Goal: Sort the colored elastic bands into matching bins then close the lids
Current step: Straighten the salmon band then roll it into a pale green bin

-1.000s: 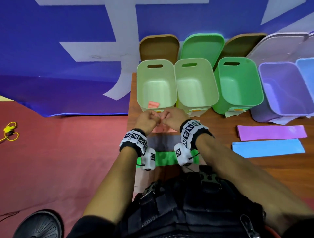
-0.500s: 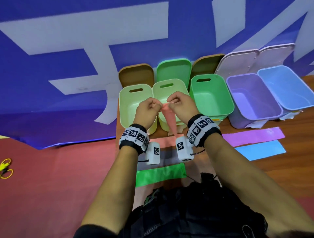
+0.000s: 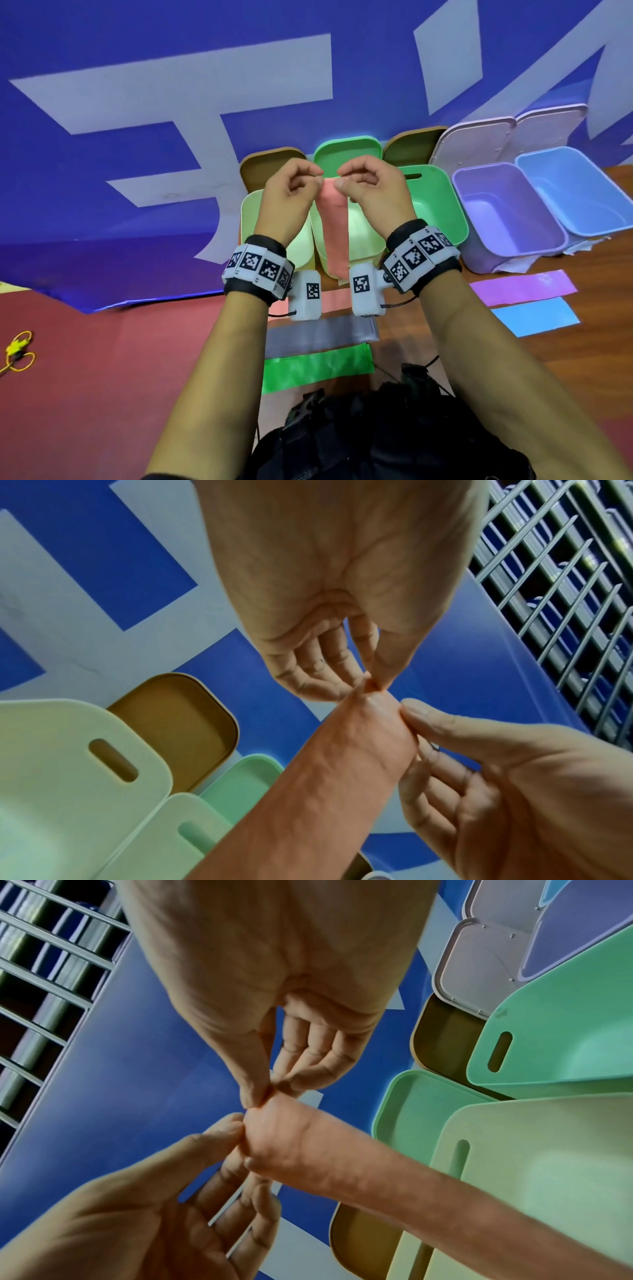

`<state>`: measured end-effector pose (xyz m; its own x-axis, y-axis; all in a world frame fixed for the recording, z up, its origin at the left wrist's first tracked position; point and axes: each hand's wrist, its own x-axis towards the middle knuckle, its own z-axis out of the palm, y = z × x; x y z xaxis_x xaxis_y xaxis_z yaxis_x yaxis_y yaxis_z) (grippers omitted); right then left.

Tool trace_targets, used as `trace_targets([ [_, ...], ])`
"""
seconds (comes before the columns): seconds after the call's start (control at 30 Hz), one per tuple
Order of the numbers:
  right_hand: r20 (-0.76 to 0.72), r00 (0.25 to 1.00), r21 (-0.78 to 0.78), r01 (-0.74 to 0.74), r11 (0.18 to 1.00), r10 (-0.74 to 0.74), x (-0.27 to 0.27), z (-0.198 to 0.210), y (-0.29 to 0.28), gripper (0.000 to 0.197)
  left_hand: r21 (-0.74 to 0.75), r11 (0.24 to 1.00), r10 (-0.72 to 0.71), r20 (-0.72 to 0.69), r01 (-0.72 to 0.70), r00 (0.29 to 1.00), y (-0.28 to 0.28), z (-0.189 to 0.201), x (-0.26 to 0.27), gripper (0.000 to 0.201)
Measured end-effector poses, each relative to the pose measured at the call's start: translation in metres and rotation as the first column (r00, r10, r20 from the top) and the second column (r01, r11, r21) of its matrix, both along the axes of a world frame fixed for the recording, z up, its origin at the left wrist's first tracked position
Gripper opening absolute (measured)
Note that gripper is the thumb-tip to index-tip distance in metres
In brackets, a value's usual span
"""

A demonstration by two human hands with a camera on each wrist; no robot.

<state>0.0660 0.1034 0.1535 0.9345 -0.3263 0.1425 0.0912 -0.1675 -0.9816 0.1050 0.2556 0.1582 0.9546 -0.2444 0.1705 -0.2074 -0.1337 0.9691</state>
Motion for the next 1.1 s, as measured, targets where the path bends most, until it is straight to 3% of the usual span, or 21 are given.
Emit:
trace_targets([
  [0.3,0.052,0.998,-0.001,-0.019,1.0,0.019,-0.0047,0.0125,0.0031,0.012,-0.011,1.0,-0.005,0.018,0.006,1.0,0.0089,0.0039,-0.0026,0.013],
  [1.1,-0.036,0.995,0.032,-0.091,0.995,0.092,-0.0083,0.0063,0.0045,0.015,0.03,1.0,0.001,0.012,-0.001,1.0,0.0098,-0.0053,-0.0091,0.01],
])
